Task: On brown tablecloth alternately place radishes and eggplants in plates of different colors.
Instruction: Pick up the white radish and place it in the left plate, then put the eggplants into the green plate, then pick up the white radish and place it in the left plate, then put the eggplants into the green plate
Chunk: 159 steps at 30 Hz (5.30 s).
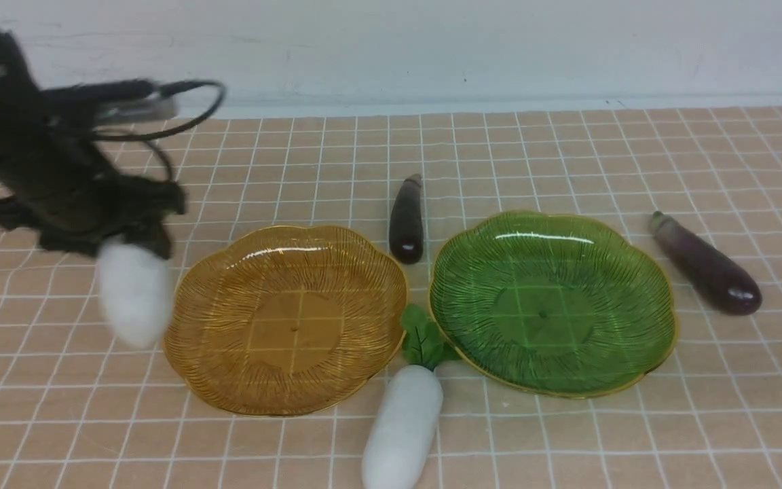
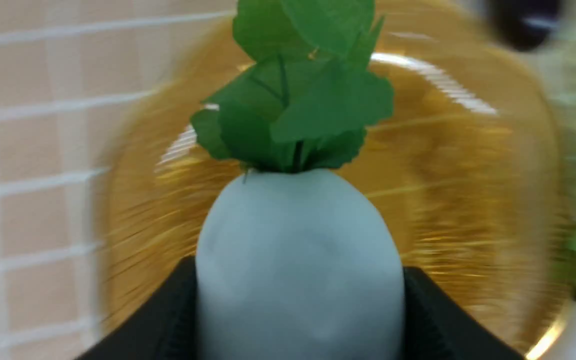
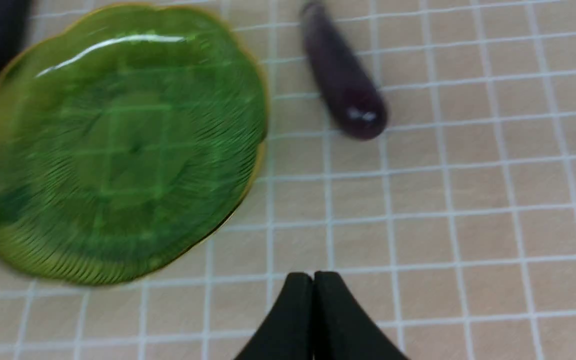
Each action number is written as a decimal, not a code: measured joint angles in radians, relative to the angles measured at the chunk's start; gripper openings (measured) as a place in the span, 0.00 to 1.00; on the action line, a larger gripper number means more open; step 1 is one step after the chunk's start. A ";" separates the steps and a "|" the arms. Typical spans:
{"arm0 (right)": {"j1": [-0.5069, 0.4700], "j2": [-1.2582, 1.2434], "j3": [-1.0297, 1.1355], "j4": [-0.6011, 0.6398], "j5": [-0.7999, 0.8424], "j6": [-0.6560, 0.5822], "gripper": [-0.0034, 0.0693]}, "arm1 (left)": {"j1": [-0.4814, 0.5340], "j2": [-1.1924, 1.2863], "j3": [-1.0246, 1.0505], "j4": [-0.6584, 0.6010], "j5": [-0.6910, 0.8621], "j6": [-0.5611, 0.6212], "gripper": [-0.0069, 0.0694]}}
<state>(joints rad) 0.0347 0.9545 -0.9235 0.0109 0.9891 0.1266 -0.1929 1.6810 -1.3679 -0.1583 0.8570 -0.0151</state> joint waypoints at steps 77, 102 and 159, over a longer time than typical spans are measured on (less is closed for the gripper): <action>0.163 1.102 -0.925 0.233 0.241 -0.127 0.95 | -0.533 0.143 0.301 -0.036 -0.224 -0.172 0.71; 0.228 1.070 -1.059 0.444 0.104 -0.241 0.77 | -0.253 -0.073 0.261 0.093 -0.201 -0.241 0.58; 0.428 1.546 -1.482 0.193 0.110 -0.310 0.64 | -0.254 -0.118 0.211 0.189 -0.072 -0.234 0.78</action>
<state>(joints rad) 0.4624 2.5010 -2.4054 0.2038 1.0990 -0.1835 -0.4467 1.5630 -1.1565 0.0311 0.7847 -0.2493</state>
